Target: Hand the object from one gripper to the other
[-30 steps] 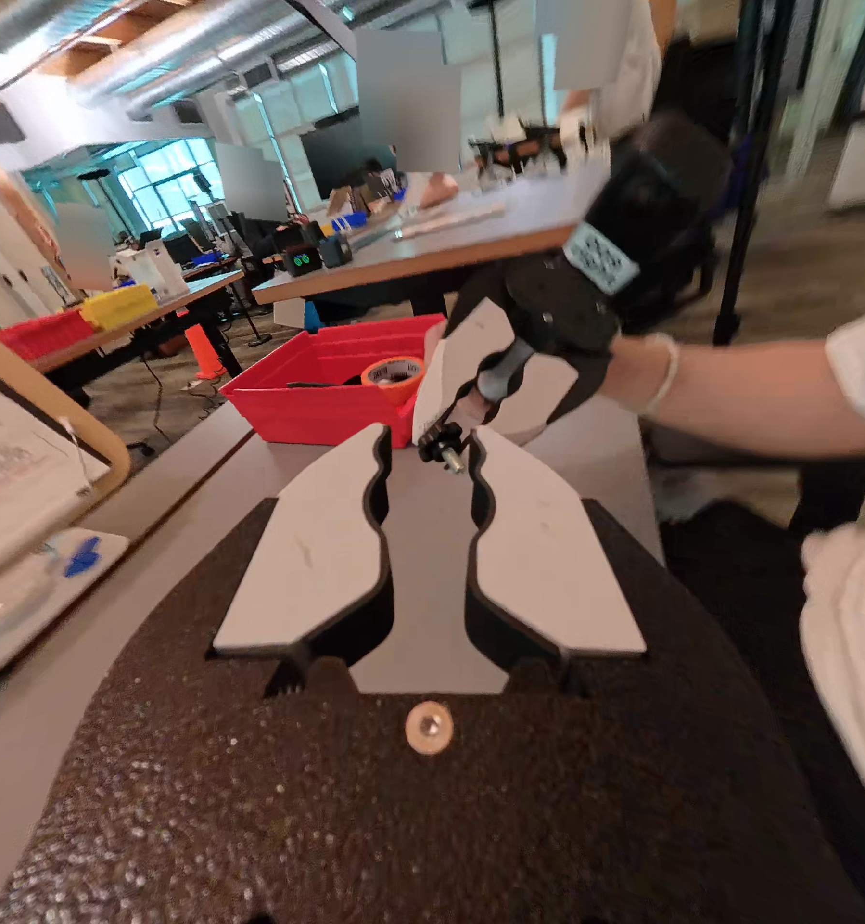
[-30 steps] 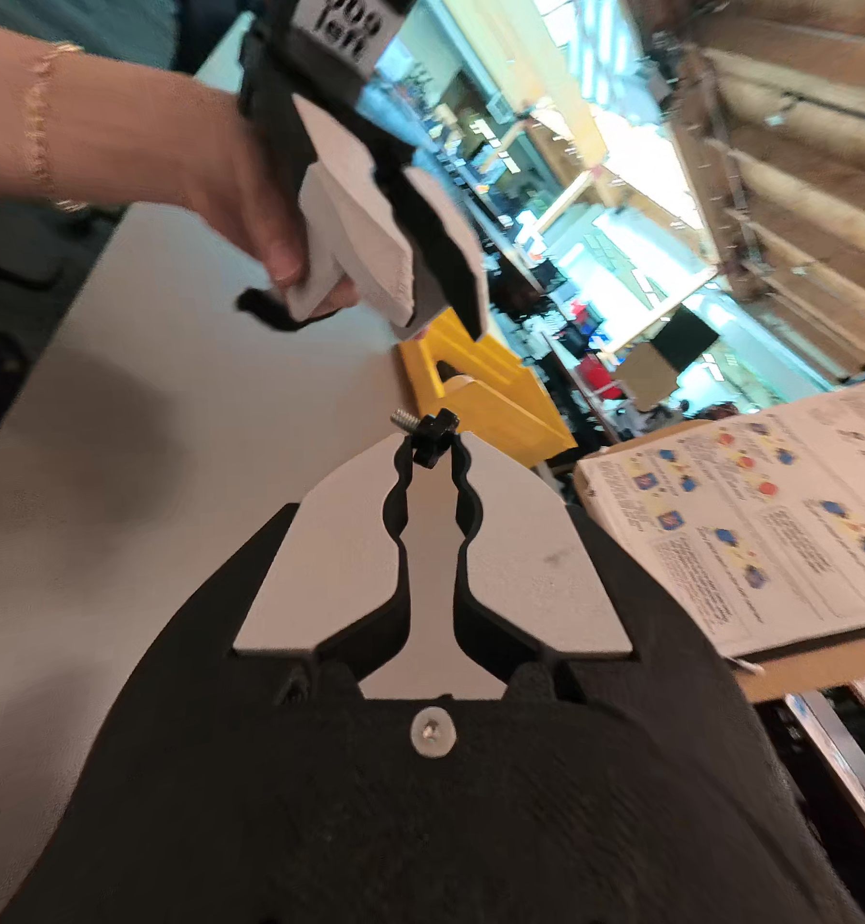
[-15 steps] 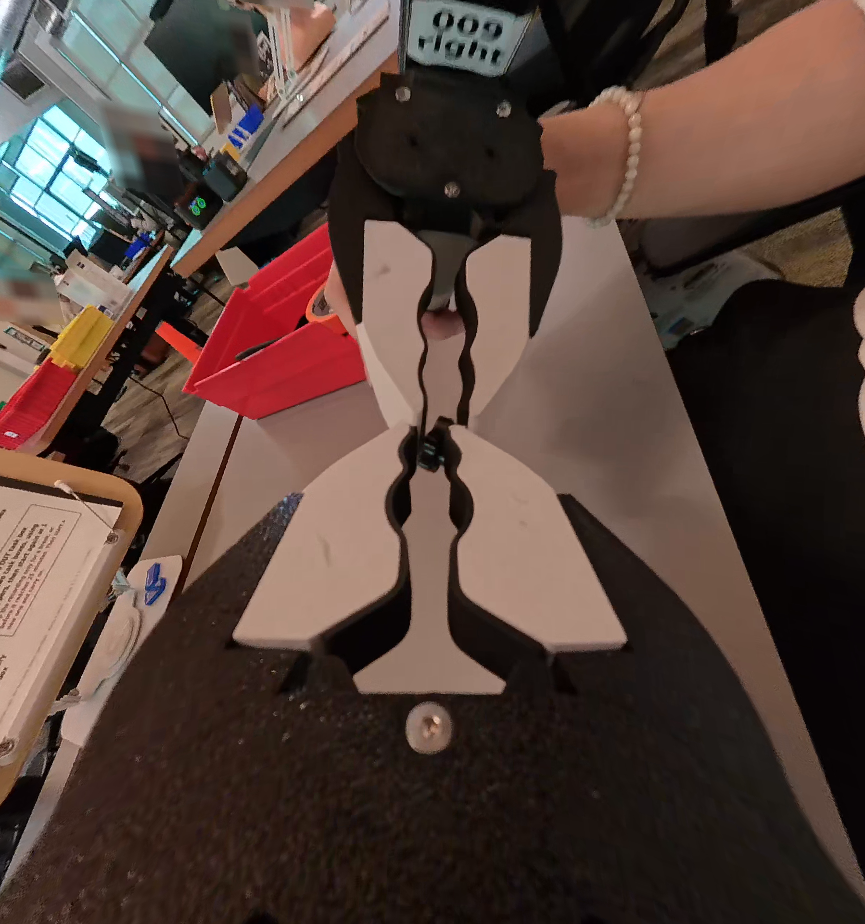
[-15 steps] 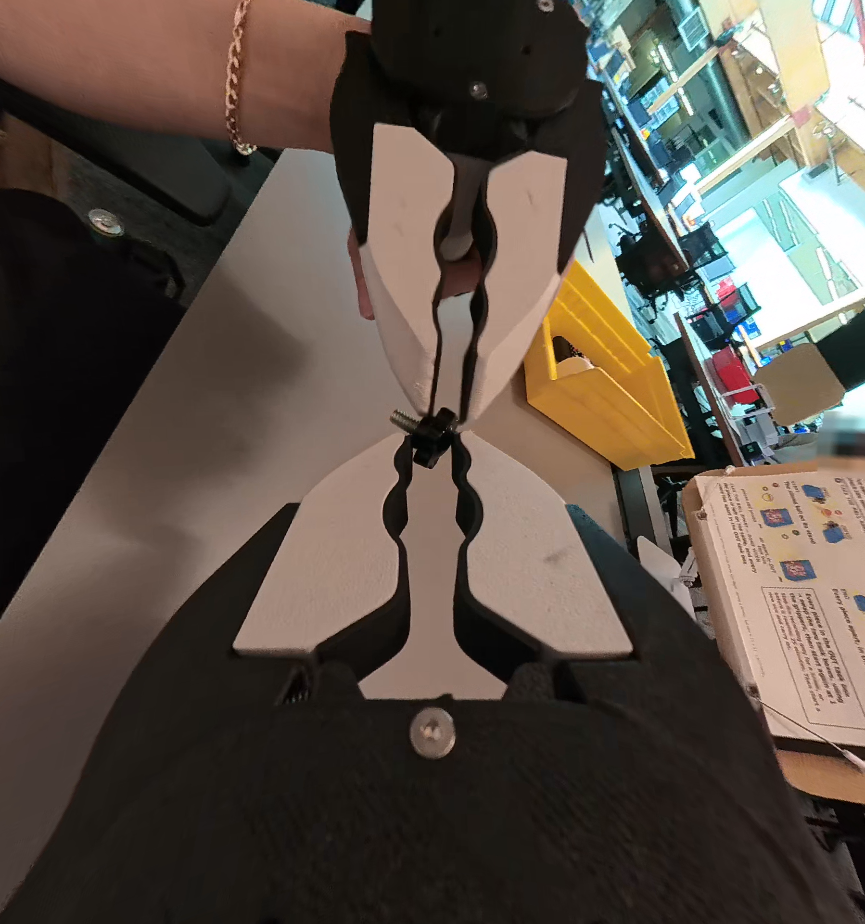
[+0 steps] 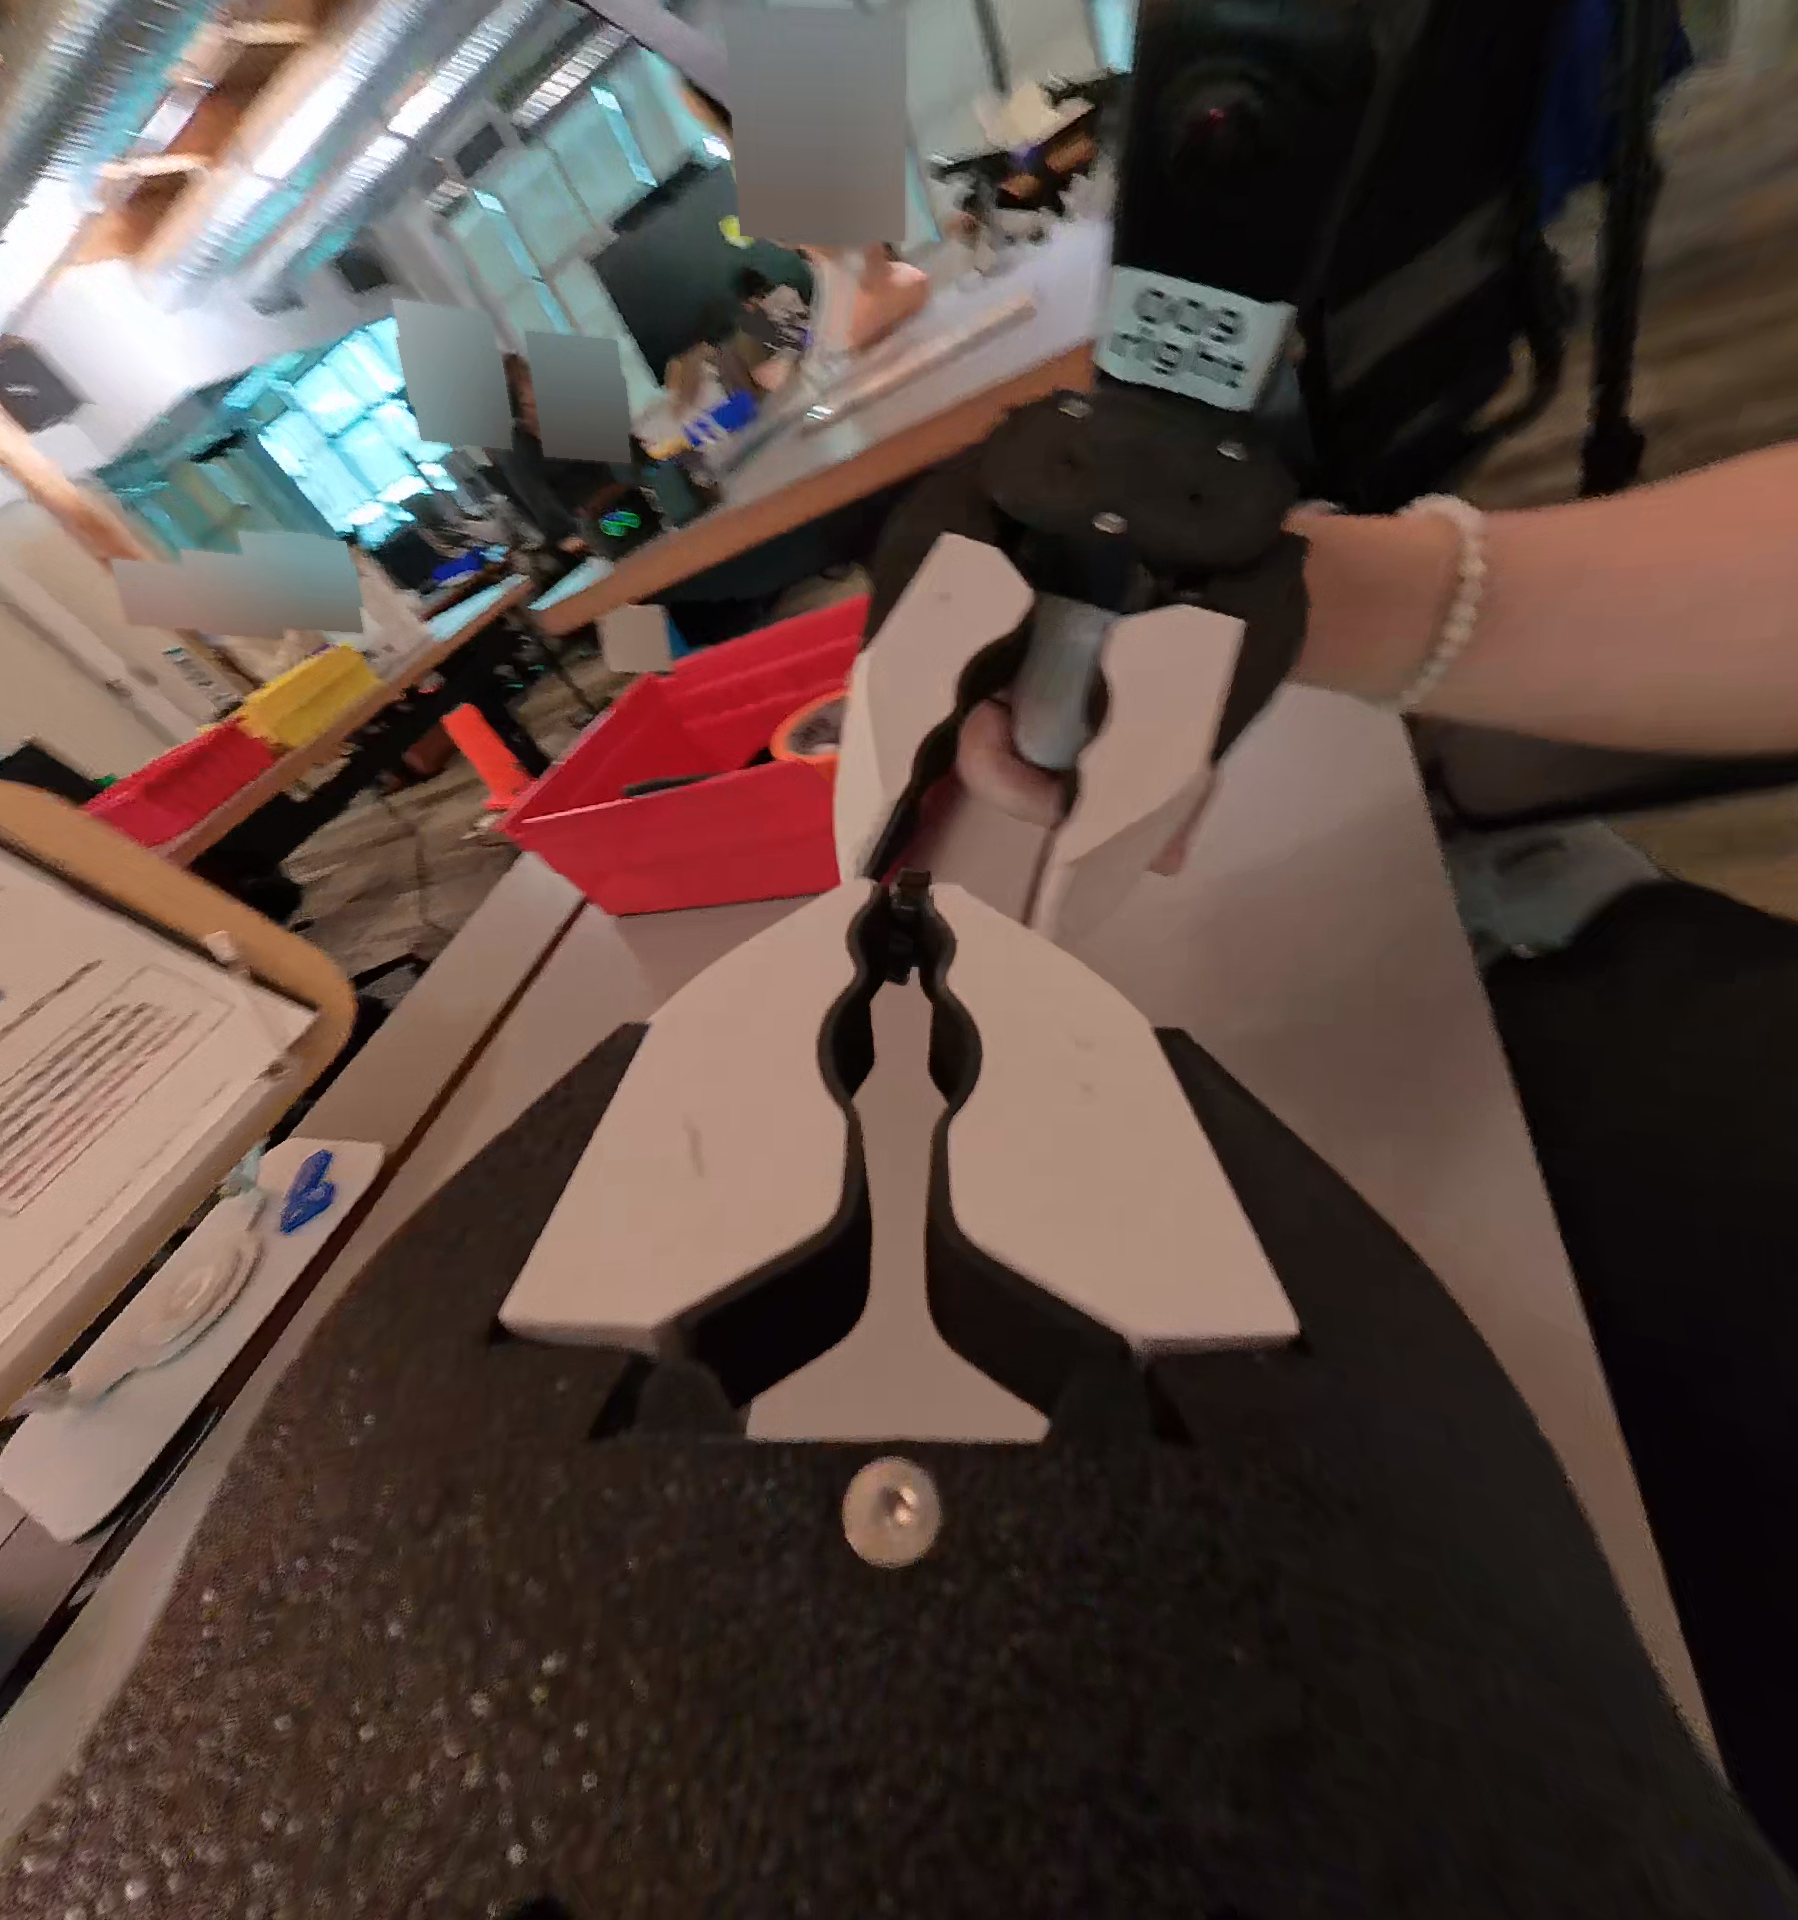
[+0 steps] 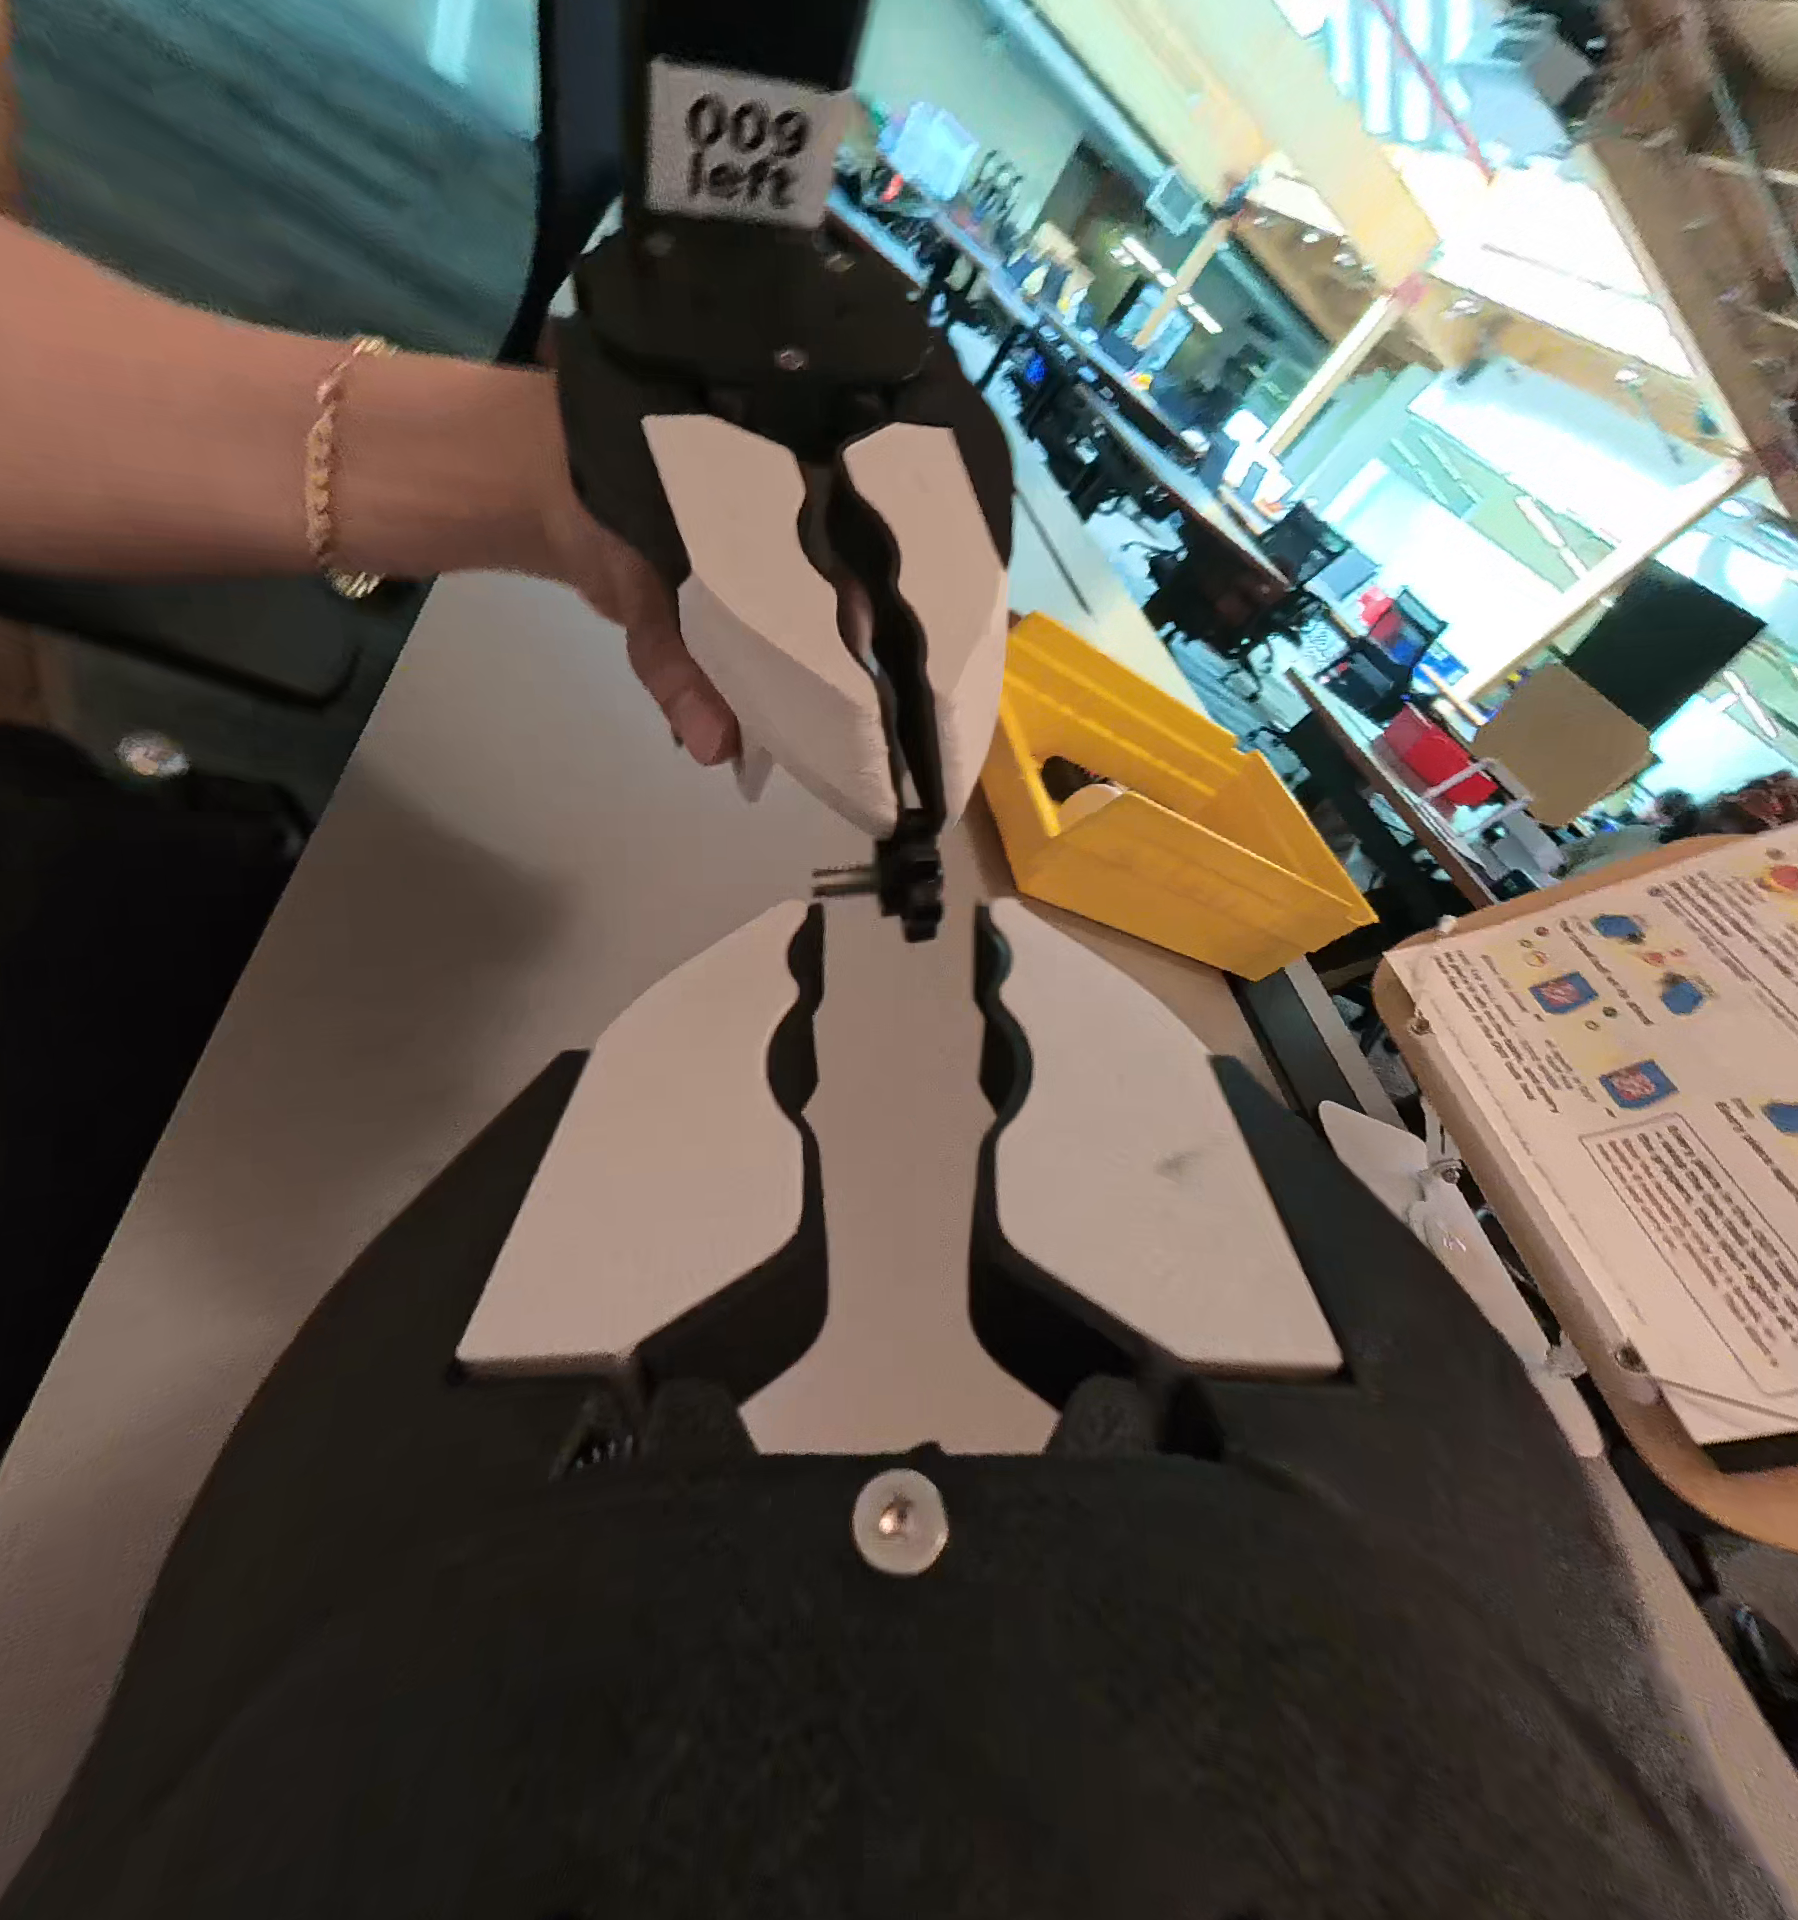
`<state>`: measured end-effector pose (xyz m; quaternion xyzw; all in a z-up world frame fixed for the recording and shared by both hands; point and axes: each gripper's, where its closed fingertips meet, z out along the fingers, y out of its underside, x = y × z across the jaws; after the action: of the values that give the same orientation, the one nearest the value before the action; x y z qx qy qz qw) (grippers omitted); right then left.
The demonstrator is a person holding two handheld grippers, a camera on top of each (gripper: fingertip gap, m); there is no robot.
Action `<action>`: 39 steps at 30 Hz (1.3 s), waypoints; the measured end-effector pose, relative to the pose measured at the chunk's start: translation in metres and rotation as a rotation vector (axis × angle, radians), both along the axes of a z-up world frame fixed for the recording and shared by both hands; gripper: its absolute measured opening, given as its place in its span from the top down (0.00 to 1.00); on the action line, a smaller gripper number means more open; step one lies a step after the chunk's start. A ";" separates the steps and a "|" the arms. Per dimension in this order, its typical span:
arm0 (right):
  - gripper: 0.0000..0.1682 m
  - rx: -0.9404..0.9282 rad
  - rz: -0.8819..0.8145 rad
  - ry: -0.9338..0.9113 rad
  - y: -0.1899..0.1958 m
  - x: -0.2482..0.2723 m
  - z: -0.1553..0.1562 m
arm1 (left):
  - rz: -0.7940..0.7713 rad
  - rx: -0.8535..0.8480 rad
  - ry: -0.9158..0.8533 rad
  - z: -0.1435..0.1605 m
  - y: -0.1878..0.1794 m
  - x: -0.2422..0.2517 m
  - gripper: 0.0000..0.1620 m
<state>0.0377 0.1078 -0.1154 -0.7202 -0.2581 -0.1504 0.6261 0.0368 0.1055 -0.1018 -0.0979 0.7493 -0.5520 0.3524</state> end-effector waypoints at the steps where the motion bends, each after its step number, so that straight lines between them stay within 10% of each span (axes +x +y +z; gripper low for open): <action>1: 0.78 0.021 -0.016 0.023 0.001 0.003 0.004 | 0.041 -0.038 -0.012 0.005 0.004 0.005 0.97; 23: 0.86 0.104 0.020 0.124 0.006 -0.005 0.020 | -0.031 -0.213 0.001 0.017 -0.002 0.001 0.94; 32: 0.86 0.023 -0.894 -0.042 -0.110 0.180 0.049 | 0.240 -0.183 -0.028 0.022 0.037 0.023 0.81; 39: 0.86 -0.351 -1.183 0.309 -0.193 0.285 -0.029 | 0.294 -0.158 0.109 0.003 0.053 0.034 0.81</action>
<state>0.3227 -0.0850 -0.1443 -0.8464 0.2558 -0.3206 0.3396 0.0706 0.1589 -0.0984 -0.2637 0.6991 -0.5457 0.3794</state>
